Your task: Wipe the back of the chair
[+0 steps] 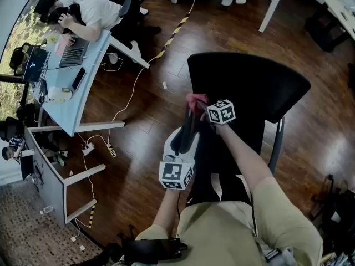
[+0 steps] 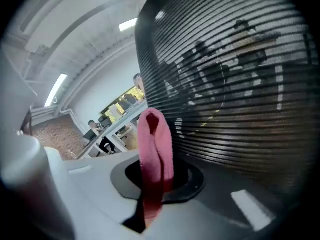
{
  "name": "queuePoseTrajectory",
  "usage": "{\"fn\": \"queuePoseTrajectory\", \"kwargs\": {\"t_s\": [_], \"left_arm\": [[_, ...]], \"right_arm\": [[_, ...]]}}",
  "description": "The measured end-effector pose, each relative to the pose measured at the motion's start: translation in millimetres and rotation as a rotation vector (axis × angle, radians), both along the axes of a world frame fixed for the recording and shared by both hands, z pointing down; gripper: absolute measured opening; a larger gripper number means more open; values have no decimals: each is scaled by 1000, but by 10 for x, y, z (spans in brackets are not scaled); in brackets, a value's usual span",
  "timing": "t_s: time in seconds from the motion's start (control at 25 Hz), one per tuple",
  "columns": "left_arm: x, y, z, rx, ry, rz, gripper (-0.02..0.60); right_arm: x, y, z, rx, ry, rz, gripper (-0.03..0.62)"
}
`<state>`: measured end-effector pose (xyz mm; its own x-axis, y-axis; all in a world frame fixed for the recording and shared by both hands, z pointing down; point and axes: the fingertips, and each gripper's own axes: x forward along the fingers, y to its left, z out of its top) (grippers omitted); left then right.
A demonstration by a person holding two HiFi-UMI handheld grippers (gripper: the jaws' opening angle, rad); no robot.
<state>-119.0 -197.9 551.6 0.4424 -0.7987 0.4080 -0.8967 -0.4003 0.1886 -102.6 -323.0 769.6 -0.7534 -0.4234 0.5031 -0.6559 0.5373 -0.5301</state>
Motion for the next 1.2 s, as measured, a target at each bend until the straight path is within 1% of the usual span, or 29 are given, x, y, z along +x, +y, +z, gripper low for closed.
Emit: {"fn": "queuePoseTrajectory", "kwargs": {"t_s": [0.08, 0.12, 0.2, 0.24, 0.28, 0.36, 0.4, 0.44, 0.52, 0.56, 0.64, 0.68, 0.72, 0.76, 0.8, 0.84, 0.88, 0.92, 0.96, 1.0, 1.04, 1.12, 1.2], "left_arm": [[-114, -11, -13, 3, 2, -9, 195], [-131, -14, 13, -1, 6, -8, 195], [-44, -29, 98, -13, 16, 12, 195], [44, -46, 139, -17, 22, 30, 195], [141, -70, 175, -19, 29, 49, 195], [307, -121, 228, -23, 40, 83, 195], [372, -142, 246, -23, 44, 97, 195], [428, -160, 261, -23, 47, 108, 195], [519, -192, 284, -22, 50, 122, 195], [551, -204, 289, -22, 50, 124, 195], [574, -209, 275, -18, 45, 120, 195], [558, -206, 262, -15, 43, 115, 195], [525, -201, 255, -14, 41, 107, 195], [477, -194, 262, -15, 38, 99, 195], [420, -183, 285, -20, 30, 93, 195], [358, -166, 320, -26, 19, 88, 195], [296, -146, 360, -34, 7, 83, 195], [237, -126, 400, -42, -3, 76, 195], [182, -108, 435, -49, -8, 66, 195], [133, -93, 465, -55, -11, 56, 195], [93, -78, 491, -60, -14, 47, 195], [35, -41, 532, -69, -19, 35, 195], [-3, -3, 555, -76, -26, 29, 195]], "right_arm": [[228, -37, 7, 21, 22, 34, 21], [457, -52, 49, 19, 47, 73, 21], [1132, -40, 158, -1, 105, 171, 21], [1526, 3, 207, -1, 155, 205, 21], [1923, 75, 256, 5, 230, 220, 21], [2645, 284, 354, 4, 403, 237, 21], [2931, 387, 382, -6, 458, 262, 21], [3152, 472, 388, -16, 487, 299, 21], [3444, 589, 362, -27, 511, 398, 21], [3550, 631, 345, -33, 514, 465, 21], [3710, 705, 324, -56, 485, 629, 21], [3724, 723, 324, -70, 449, 701, 21], [3640, 709, 330, -79, 390, 739, 20], [3426, 660, 337, -79, 308, 725, 20], [3082, 591, 341, -68, 217, 653, 20], [2650, 530, 343, -50, 143, 540, 21], [2189, 487, 348, -33, 99, 412, 20], [1743, 454, 356, -22, 84, 293, 20], [1334, 411, 360, -14, 83, 198, 20], [973, 349, 352, -5, 86, 130, 21], [668, 275, 332, 9, 91, 82, 20], [267, 145, 304, 35, 110, 22, 20], [163, 92, 327, 36, 121, -2, 21]]}}
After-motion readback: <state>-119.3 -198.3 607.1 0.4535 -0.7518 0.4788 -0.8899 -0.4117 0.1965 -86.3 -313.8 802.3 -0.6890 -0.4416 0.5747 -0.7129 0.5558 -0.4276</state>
